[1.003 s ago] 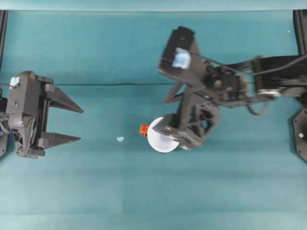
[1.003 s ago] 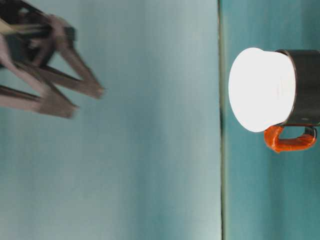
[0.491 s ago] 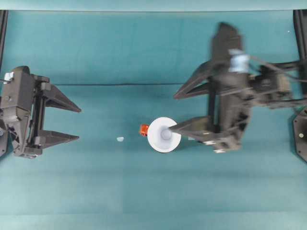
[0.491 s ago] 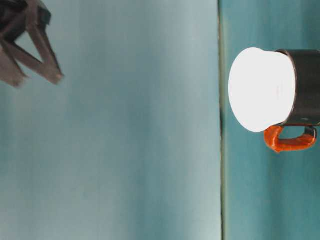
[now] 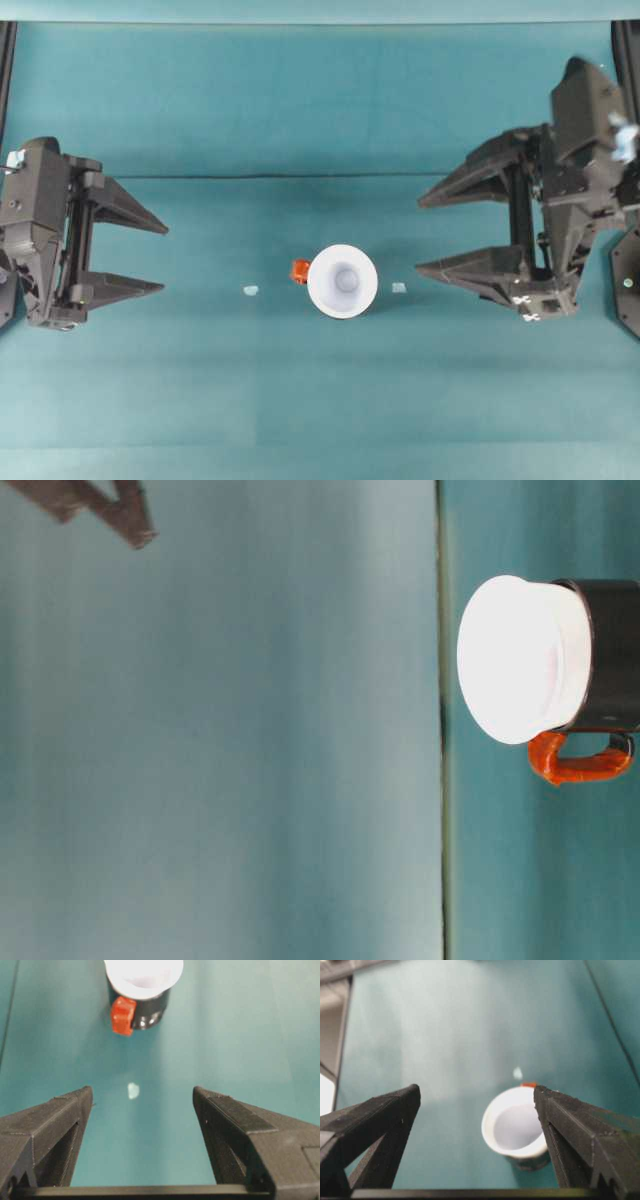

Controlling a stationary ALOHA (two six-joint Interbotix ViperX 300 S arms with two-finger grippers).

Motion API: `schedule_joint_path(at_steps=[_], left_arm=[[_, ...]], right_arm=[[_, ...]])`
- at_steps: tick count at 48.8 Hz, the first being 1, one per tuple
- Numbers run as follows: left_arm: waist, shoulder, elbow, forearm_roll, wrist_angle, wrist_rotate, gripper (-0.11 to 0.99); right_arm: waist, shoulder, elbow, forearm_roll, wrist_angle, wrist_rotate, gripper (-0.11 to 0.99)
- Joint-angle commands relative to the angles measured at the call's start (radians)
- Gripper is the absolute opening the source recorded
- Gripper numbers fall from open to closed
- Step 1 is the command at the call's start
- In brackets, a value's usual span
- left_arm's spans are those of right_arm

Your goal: Put the paper cup into the moved red handle cup holder.

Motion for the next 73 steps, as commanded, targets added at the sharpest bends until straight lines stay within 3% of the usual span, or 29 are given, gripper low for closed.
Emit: schedule_joint_path(at_steps=[1, 33, 73], left_arm=[[-0.002, 0.0, -0.014, 0.002, -0.005, -0.002, 0.86], [0.002, 0.012, -0.009, 0.002, -0.006, -0.003, 0.86], [0.002, 0.025, -0.012, 0.002, -0.005, -0.005, 0.86]], right_arm=[[0.003, -0.005, 0.002, -0.002, -0.015, -0.008, 0.86], [0.003, -0.017, 0.02, -0.002, -0.011, -0.008, 0.86], [0.002, -0.017, 0.017, -0.002, -0.067, -0.011, 0.86]])
